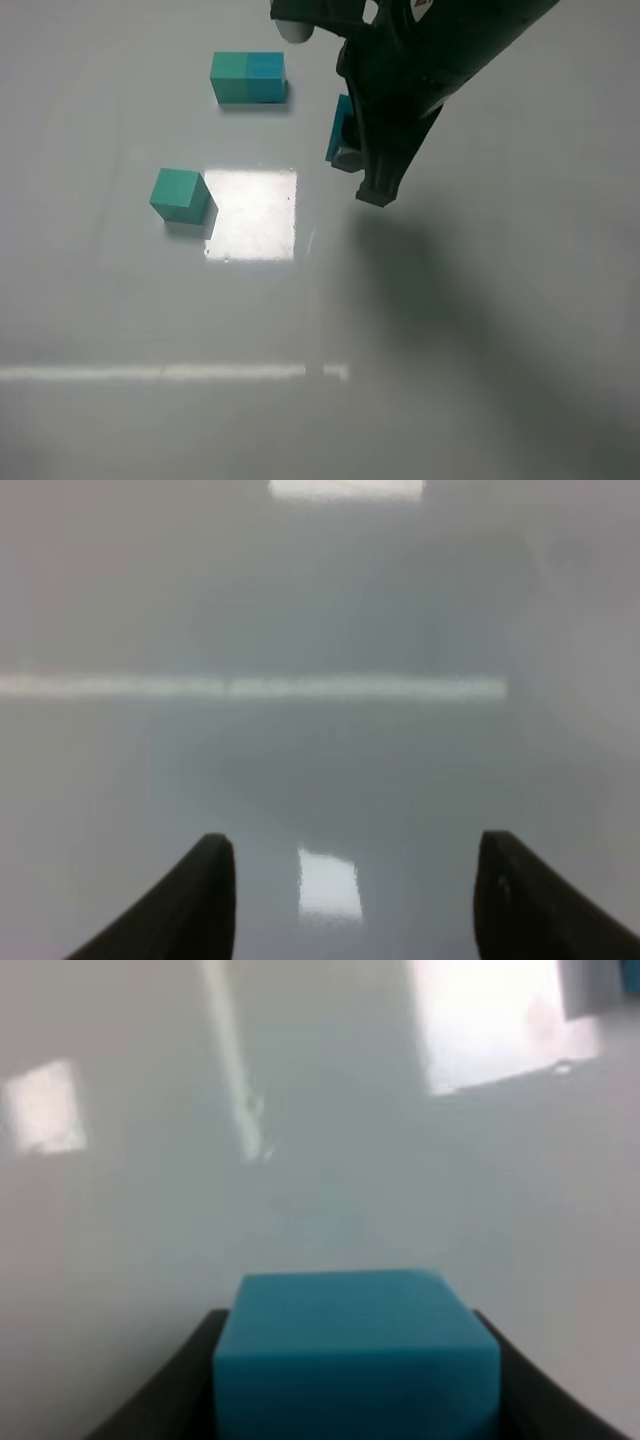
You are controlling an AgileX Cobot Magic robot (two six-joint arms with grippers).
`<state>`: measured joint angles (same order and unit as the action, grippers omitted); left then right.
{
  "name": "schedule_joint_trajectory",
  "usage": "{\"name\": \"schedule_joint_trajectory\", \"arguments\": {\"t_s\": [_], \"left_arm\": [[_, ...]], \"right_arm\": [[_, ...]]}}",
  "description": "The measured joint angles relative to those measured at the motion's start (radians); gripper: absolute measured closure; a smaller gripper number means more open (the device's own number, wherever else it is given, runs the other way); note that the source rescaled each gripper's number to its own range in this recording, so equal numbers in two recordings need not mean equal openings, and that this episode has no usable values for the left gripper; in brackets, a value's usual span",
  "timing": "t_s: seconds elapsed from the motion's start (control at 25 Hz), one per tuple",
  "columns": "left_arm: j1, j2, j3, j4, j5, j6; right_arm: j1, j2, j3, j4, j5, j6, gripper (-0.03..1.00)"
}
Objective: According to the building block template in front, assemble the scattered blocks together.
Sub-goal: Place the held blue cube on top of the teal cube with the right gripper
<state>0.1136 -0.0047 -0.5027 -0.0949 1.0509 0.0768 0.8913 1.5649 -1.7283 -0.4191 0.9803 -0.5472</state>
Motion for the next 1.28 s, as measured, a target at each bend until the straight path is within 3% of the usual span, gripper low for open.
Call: {"name": "schedule_joint_trajectory", "arguments": {"t_s": [0.24,0.72,1.28], "left_arm": [[0.0,0.0,0.0,0.0,0.0,0.0],[0.0,0.0,0.0,0.0,0.0,0.0],[0.0,0.0,0.0,0.0,0.0,0.0]], "right_arm": [[0.066,0.133,-0.143,0.0,0.055,0.05,0.96],[0.141,0.355,-0.37,0.027,0.063,0.076,0.96],[0.139,0.391,-0.385,0.007,0.103,0.078,0.96]]}}
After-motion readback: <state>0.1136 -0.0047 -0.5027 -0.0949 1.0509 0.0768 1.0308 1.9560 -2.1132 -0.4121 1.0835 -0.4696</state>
